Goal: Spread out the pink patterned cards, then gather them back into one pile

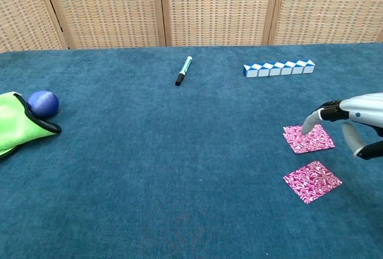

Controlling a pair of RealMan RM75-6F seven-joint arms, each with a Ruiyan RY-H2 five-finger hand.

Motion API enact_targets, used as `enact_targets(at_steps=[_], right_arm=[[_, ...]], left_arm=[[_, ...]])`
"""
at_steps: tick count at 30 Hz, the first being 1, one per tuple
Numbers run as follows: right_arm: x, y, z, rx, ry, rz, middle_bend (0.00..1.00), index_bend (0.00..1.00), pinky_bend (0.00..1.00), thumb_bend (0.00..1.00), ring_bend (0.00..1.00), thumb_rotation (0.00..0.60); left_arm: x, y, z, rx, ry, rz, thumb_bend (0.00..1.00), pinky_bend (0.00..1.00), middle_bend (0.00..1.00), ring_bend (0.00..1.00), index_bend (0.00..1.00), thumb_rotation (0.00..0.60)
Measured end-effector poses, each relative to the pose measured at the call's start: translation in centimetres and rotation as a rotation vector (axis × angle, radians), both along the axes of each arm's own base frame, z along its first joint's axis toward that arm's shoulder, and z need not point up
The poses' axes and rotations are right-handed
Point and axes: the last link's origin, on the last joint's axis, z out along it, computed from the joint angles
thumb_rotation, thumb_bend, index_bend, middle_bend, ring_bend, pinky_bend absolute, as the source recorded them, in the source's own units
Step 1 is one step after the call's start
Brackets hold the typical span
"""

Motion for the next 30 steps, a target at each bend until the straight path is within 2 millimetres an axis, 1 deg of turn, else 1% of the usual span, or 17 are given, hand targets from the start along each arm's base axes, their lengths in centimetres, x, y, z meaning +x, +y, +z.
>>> enact_targets(at_steps=[7, 10, 13, 18, 30], right_arm=[[-1.4, -2.1, -2.1, 0.033, 0.048, -0.107, 0.19, 0.23, 0.17, 1.0, 0.11, 0.6], [-1.6, -2.6, -2.8, 0.037, 0.064, -0.122, 0.19, 0.23, 0.17, 1.0, 0.11, 0.6], [-1.7, -2.7, -3.1, 0.037, 0.073, -0.125, 0.19, 0.23, 0.17, 1.0, 0.11, 0.6], [-2.3, -2.5, -3.1, 0.048, 0.103, -0.128, 0.19, 0.23, 0.17, 1.0, 0.11, 0.6], [-4.6, -0.1, -1.2, 0.109, 0.222, -0.137, 0.19, 0.23, 0.17, 1.0, 0.11, 0.6]], left_arm=[[0.0, 0.0, 0.0, -0.004, -0.003, 0.002, 0.0, 0.0, 0.0, 0.0, 0.0, 0.6], [0.0, 0.0, 0.0, -0.004, -0.004, 0.002, 0.0, 0.0, 0.0, 0.0, 0.0, 0.6], [0.0, 0.0, 0.0, -0.005, -0.005, 0.002, 0.0, 0.0, 0.0, 0.0, 0.0, 0.6], [0.0, 0.0, 0.0, -0.006, -0.004, 0.004, 0.0, 0.0, 0.0, 0.0, 0.0, 0.6], [0.0, 0.0, 0.0, -0.003, 0.0, 0.006, 0.0, 0.0, 0.0, 0.0, 0.0, 0.6]])
